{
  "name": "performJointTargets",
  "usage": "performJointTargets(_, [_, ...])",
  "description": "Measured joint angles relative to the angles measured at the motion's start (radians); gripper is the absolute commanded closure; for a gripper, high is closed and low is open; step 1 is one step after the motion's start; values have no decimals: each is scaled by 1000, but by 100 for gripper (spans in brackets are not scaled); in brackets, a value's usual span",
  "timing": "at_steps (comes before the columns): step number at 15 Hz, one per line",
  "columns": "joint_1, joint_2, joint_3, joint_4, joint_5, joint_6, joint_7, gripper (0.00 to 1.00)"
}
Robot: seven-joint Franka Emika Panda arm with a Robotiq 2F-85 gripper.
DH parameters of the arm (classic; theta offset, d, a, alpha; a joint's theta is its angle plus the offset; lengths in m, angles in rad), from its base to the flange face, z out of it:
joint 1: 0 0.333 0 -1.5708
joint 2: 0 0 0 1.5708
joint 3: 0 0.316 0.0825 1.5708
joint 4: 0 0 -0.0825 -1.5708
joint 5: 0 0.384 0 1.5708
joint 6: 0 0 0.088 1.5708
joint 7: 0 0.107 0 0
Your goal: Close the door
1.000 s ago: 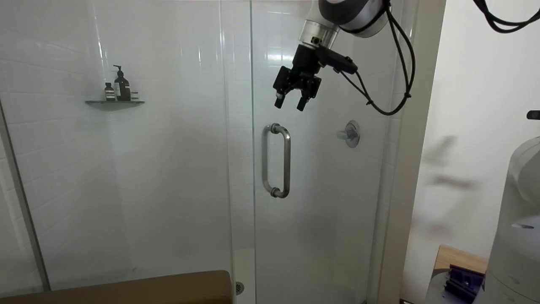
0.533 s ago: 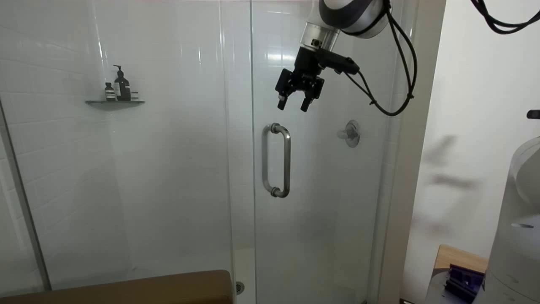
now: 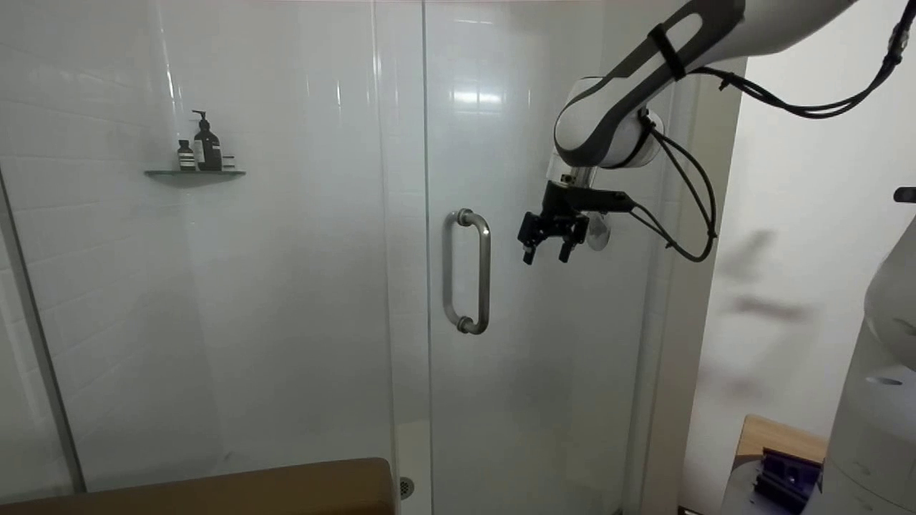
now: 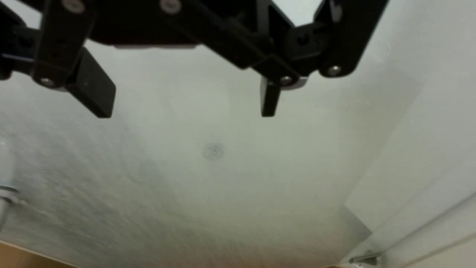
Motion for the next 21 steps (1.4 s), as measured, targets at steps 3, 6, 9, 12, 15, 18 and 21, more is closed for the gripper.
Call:
performJointTargets(3, [-3, 75, -25, 10, 1, 66, 0, 0])
performJointTargets(6, [-3, 126, -29, 29, 3, 118, 0, 0])
performJointTargets(9, [-3, 162, -32, 49, 3, 153, 2, 0])
performJointTargets(12, [-6, 188, -37, 66, 3, 177, 10, 0])
performJointTargets(15, [-10, 203, -38, 71, 1, 208, 36, 0])
performJointTargets(18, [-13, 233, -38, 107, -23, 217, 61, 0])
performJointTargets(21, [-12, 290, -38, 173, -39, 218, 104, 0])
